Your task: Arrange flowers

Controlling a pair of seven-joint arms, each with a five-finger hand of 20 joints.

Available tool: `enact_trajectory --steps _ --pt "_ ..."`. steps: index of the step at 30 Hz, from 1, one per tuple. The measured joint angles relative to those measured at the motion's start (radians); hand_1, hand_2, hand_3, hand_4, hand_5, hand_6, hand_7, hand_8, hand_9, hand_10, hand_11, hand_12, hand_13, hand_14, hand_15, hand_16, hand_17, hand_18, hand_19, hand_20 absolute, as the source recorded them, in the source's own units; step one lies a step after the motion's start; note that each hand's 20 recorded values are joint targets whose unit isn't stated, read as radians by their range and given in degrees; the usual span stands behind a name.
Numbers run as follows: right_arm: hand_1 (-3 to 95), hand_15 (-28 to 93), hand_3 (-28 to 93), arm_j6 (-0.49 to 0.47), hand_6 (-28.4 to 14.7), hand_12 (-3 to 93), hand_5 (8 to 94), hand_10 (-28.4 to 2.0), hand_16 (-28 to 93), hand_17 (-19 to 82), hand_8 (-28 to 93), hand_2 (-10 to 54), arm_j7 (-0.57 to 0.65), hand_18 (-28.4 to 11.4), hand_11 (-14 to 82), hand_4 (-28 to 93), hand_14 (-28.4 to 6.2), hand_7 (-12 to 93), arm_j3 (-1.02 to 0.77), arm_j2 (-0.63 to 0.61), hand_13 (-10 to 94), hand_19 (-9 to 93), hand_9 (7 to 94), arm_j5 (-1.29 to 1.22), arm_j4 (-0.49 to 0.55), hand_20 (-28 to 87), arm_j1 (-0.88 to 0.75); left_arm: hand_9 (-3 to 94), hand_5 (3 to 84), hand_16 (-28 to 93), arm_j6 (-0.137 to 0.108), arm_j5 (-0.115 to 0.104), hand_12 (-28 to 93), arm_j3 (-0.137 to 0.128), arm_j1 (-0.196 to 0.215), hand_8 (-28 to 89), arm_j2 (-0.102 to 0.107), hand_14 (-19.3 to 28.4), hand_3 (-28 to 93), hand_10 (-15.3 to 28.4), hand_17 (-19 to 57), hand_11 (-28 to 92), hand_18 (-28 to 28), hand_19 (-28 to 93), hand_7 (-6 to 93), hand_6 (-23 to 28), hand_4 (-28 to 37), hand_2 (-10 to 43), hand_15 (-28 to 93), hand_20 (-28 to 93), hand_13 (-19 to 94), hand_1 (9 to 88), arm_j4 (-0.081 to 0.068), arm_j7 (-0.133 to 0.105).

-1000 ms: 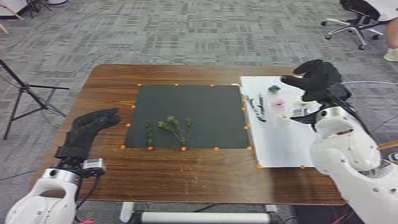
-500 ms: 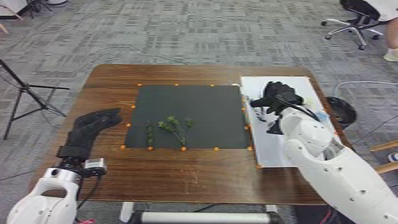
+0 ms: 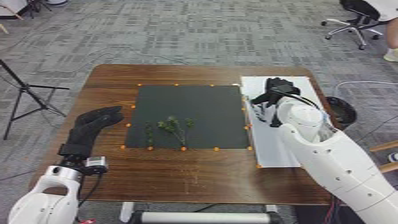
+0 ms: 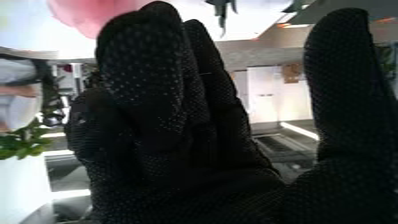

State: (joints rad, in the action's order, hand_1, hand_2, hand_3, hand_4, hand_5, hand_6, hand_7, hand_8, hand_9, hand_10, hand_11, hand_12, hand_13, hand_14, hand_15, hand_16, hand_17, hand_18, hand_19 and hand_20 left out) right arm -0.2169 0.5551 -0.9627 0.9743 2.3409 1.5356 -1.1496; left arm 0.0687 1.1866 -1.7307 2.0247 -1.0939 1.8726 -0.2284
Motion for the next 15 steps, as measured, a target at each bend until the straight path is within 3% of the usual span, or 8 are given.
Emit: enact_trajectory --steps 15 --pt "28.5 41 48 0.027 -8.8 25.7 65.2 -15.0 34 62 -1 -9.5 0.053 -10.5 25.8 -8 -5.1 19 -0.017 0.057 91 86 80.2 -0.017 -0.017 40 -0.039 50.7 50.0 4 0.004 0.0 15 0.004 -0.011 -6 0.002 17.0 68 13.7 7.9 20 12.7 8 13.8 2.7 -19.5 -5.4 15 20 43 28.4 -0.008 -0.004"
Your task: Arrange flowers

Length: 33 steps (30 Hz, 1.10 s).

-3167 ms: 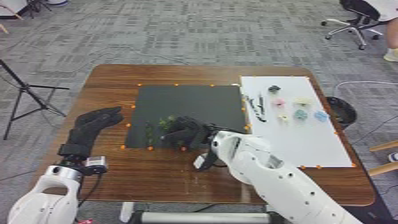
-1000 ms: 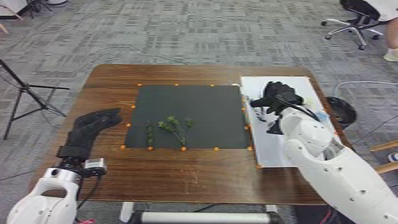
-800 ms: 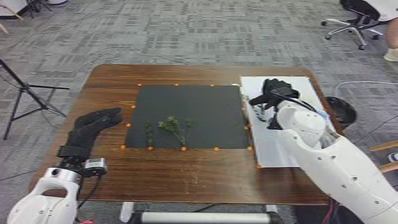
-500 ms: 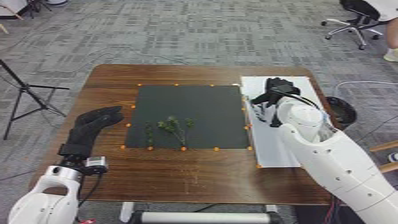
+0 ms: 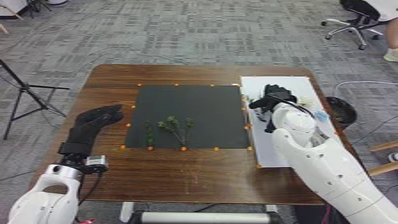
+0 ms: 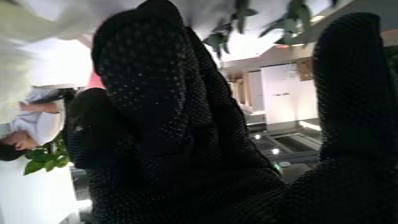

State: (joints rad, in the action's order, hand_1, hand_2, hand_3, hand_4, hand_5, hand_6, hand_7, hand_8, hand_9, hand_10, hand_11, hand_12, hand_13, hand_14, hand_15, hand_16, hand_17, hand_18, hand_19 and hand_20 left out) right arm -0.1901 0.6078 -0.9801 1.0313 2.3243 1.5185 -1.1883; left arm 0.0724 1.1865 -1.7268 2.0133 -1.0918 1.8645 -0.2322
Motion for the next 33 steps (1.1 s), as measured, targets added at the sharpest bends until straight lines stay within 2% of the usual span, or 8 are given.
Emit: enact_trajectory --steps 9,11,13,14,17,20,21,33 --pt "44.9 41 53 -0.019 -6.9 27.9 64.4 -13.4 34 65 -1 -9.5 0.004 -8.9 31.7 -11 -3.4 32 0.031 0.031 93 86 83.0 0.006 0.002 40 0.018 50.8 50.1 4 0.006 0.002 15 0.011 -0.014 -6 0.001 17.0 68 13.7 8.0 20 12.6 8 13.9 2.7 -19.2 -5.3 15 20 43 28.4 -0.004 0.0" --pt "50.7 42 49 -0.018 -5.9 29.9 62.5 -13.0 34 66 19 -9.5 0.013 -8.5 31.8 -9 -3.1 34 0.042 0.032 94 86 83.4 0.007 0.006 41 0.02 50.7 50.0 4 0.007 0.002 15 0.011 -0.015 -6 0.001 17.0 67 13.8 8.0 20 12.7 8 13.9 2.7 -19.1 -5.2 15 20 43 28.5 -0.004 0.0" --pt "79.8 44 -14 -0.019 -4.4 38.2 61.2 -11.6 33 67 29 -9.5 0.023 -7.9 27.7 33 -2.4 38 0.044 0.034 94 85 85.4 0.005 0.01 43 0.019 50.7 50.1 4 0.008 0.002 15 0.01 -0.014 -7 0.0 17.0 67 13.8 8.0 20 12.7 8 13.9 2.7 -19.1 -5.3 15 20 43 28.6 -0.004 0.001" --pt "82.3 44 -19 -0.022 -4.2 39.2 61.3 -11.4 33 67 30 -9.5 0.029 -7.9 26.8 36 -2.3 38 0.043 0.036 94 85 85.9 -0.001 0.013 43 0.018 50.7 50.1 4 0.008 0.002 15 0.008 -0.014 -6 -0.001 17.0 67 13.7 8.0 20 12.6 8 13.9 2.7 -19.0 -5.3 15 20 43 28.6 -0.004 0.001" --pt "83.3 46 -15 -0.028 -3.8 41.7 62.7 -10.8 32 68 31 -9.5 0.054 -7.7 24.0 36 -2.1 37 0.022 0.046 94 85 87.7 -0.053 0.029 42 0.008 50.7 50.1 4 0.008 0.002 15 0.005 -0.012 -7 -0.002 17.1 67 13.7 8.0 20 12.6 8 13.9 2.7 -19.0 -5.3 15 20 43 28.7 -0.003 0.002" --pt "67.3 47 34 -0.028 -3.6 41.0 63.3 -10.7 30 68 31 -9.5 0.07 -7.6 24.2 2 -2.2 36 -0.001 0.056 94 85 88.3 -0.131 0.043 42 0.001 50.7 50.0 4 0.008 0.002 15 0.002 -0.01 -6 -0.004 17.2 67 13.8 8.0 20 12.6 8 13.9 2.8 -19.0 -5.3 15 20 43 28.8 -0.003 0.003" --pt "66.4 47 38 -0.028 -3.6 40.7 63.6 -10.7 30 68 31 -9.5 0.073 -7.6 24.1 -1 -2.2 36 -0.006 0.059 94 85 88.6 -0.151 0.047 42 0.0 50.7 50.0 4 0.008 0.002 15 0.001 -0.009 -6 -0.005 17.2 67 13.7 8.0 20 12.6 8 13.9 2.8 -19.0 -5.3 15 20 43 28.8 -0.003 0.003" --pt "67.4 48 46 -0.029 -4.4 41.1 67.8 -9.8 29 70 31 -9.5 0.083 -6.9 22.7 -4 -1.7 31 -0.041 0.065 94 84 90.1 -0.227 0.053 42 -0.009 50.7 50.1 4 0.009 0.002 15 0.0 -0.002 -6 -0.011 17.1 67 13.8 8.0 20 12.6 8 13.9 2.7 -18.8 -5.4 15 20 43 28.9 -0.001 0.005"
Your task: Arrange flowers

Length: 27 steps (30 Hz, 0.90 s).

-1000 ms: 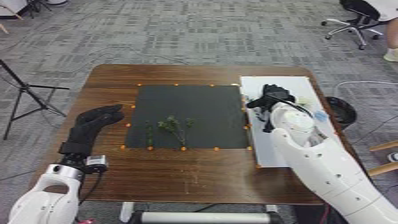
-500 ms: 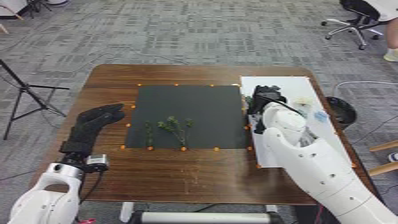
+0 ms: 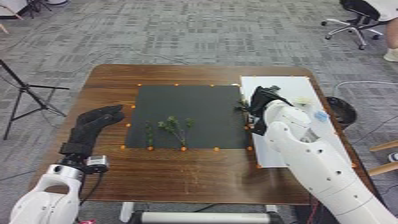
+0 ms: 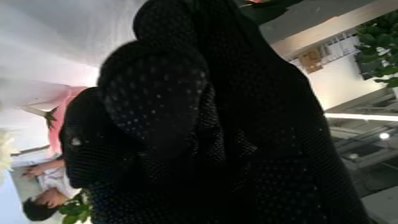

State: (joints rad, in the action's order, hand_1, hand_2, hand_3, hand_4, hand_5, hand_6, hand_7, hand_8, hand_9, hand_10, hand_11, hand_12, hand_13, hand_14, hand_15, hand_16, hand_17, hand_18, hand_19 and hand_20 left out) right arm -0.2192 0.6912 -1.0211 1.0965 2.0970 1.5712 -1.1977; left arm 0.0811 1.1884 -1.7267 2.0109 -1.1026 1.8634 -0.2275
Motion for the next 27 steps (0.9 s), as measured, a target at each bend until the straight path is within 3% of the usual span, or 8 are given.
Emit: enact_trajectory --steps 5,17,27 --pt "66.9 49 47 0.04 -4.5 40.7 68.6 -9.8 28 71 30 -9.5 0.0 -6.5 23.1 -3 -1.5 32 0.0 -0.031 94 84 90.7 -0.07 0.043 42 -0.025 50.6 50.2 4 0.0 0.0 15 -0.001 0.004 -6 0.0 17.1 67 13.7 8.0 20 12.6 8 13.8 2.7 -18.9 -5.3 15 20 43 28.8 0.003 0.004" --pt "66.2 52 48 0.111 -4.8 39.7 69.1 -9.9 25 72 28 -9.5 -0.005 -5.8 24.0 -1 -1.5 34 -0.024 -0.091 94 84 91.5 -0.179 0.302 42 -0.114 50.7 50.1 4 0.0 0.0 15 -0.016 0.023 -6 0.002 17.1 67 13.8 7.9 20 12.6 8 13.8 2.8 -18.9 -5.2 15 20 43 28.6 0.018 0.013" --pt "65.7 52 48 0.186 -5.0 39.2 68.9 -9.9 25 72 27 -9.5 -0.034 -5.6 24.2 -1 -1.5 35 0.058 -0.046 94 84 91.6 -0.2 0.34 42 -0.162 50.6 50.1 4 0.003 0.0 15 -0.015 0.026 -6 0.002 17.1 68 13.8 7.9 20 12.7 8 13.8 2.8 -18.9 -5.3 15 20 43 28.4 0.018 0.014"
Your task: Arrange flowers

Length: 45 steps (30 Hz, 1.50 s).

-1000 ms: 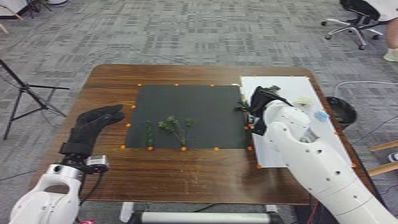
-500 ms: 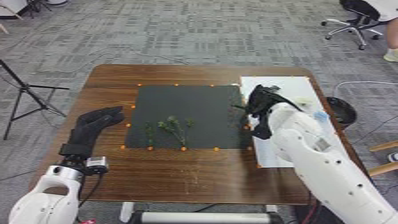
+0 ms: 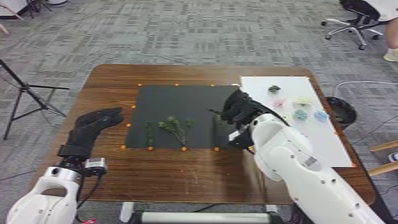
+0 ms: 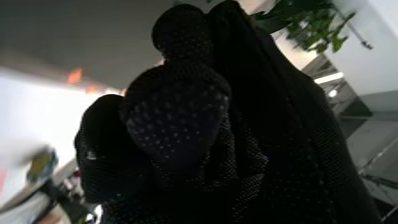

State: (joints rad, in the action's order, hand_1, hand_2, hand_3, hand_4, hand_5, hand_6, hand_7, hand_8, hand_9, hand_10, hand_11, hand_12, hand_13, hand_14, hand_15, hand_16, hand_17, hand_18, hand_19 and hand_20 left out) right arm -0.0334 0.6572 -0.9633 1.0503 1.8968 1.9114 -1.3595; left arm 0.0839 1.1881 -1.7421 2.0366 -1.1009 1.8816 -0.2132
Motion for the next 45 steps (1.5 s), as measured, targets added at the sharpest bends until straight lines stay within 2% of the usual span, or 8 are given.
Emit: enact_trajectory --steps 14,17,34,39,42,43,44,45 --pt "65.0 51 49 0.022 -5.2 38.4 68.1 -9.9 24 72 25 -9.5 -0.006 -5.6 23.5 -1 -1.8 38 0.063 0.079 94 84 91.6 0.037 -0.106 41 0.003 50.6 50.1 4 0.012 0.0 15 0.015 -0.01 -6 0.001 17.2 68 13.8 7.7 20 12.6 8 13.8 2.8 -18.8 -5.5 15 20 42 28.3 -0.002 0.006" --pt "61.9 50 51 0.024 -4.5 38.8 67.0 -10.1 25 72 24 -9.5 -0.006 -5.7 22.8 0 -1.9 40 0.057 0.079 94 84 91.8 0.042 -0.111 41 0.002 50.5 50.1 4 0.015 0.0 15 0.015 -0.01 -6 0.001 17.3 68 13.9 7.6 20 12.6 8 13.8 2.8 -18.9 -5.5 15 20 42 28.2 -0.002 0.007" --pt "54.4 49 40 0.018 -4.7 27.1 66.0 -11.7 26 70 24 -9.5 -0.004 -6.6 32.2 6 -2.5 40 0.025 0.067 94 85 88.6 0.015 -0.102 40 -0.018 50.0 49.9 5 0.036 0.002 15 0.014 -0.012 -6 0.001 17.5 68 13.7 7.3 20 12.7 7 13.7 2.8 -18.8 -6.3 15 20 41 28.0 -0.004 0.009" --pt "48.1 49 48 0.012 -5.2 26.0 66.5 -11.9 27 70 23 -9.5 -0.005 -6.7 32.6 2 -2.8 38 0.021 0.065 94 86 88.1 0.008 -0.097 39 -0.02 49.9 49.7 5 0.04 0.002 15 0.014 -0.014 -6 0.001 17.4 68 13.7 7.3 20 12.7 7 13.8 2.8 -18.6 -6.3 15 20 41 28.1 -0.004 0.009" --pt "43.4 48 53 0.009 -5.8 26.0 66.9 -12.0 27 70 20 -9.5 -0.005 -6.8 32.6 -1 -2.8 37 0.018 0.065 94 86 88.1 0.005 -0.096 39 -0.022 49.8 49.7 5 0.042 0.002 15 0.014 -0.015 -6 0.001 17.4 68 13.7 7.3 20 12.7 7 13.8 2.8 -18.6 -6.4 15 20 41 28.0 -0.005 0.009" --pt "41.8 48 54 0.007 -5.9 26.0 67.0 -12.0 27 70 14 -9.5 -0.005 -6.9 32.5 -2 -2.8 38 0.018 0.064 94 86 88.1 0.004 -0.095 39 -0.023 49.9 49.7 5 0.042 0.002 15 0.014 -0.015 -6 0.001 17.4 68 13.7 7.3 20 12.7 7 13.8 2.8 -18.6 -6.4 15 20 41 28.1 -0.005 0.009" --pt "38.4 48 57 0.006 -6.2 26.0 67.3 -12.2 27 70 1 -9.5 -0.006 -7.0 32.3 -3 -2.9 39 0.017 0.064 94 86 88.2 0.002 -0.095 38 -0.024 49.8 49.7 5 0.043 0.002 15 0.014 -0.015 -6 0.001 17.4 68 13.7 7.2 20 12.7 7 13.9 2.8 -18.6 -6.3 15 20 41 28.1 -0.005 0.009" --pt "34.8 48 57 0.005 -6.5 25.9 67.5 -12.5 27 70 -5 -9.3 -0.006 -7.3 32.0 -4 -3.1 40 0.016 0.064 94 86 88.1 0.001 -0.094 38 -0.025 49.8 49.7 5 0.043 0.002 15 0.014 -0.015 -6 0.001 17.5 68 13.7 7.2 20 12.7 7 13.9 2.8 -18.5 -6.4 15 20 41 28.1 -0.005 0.009"
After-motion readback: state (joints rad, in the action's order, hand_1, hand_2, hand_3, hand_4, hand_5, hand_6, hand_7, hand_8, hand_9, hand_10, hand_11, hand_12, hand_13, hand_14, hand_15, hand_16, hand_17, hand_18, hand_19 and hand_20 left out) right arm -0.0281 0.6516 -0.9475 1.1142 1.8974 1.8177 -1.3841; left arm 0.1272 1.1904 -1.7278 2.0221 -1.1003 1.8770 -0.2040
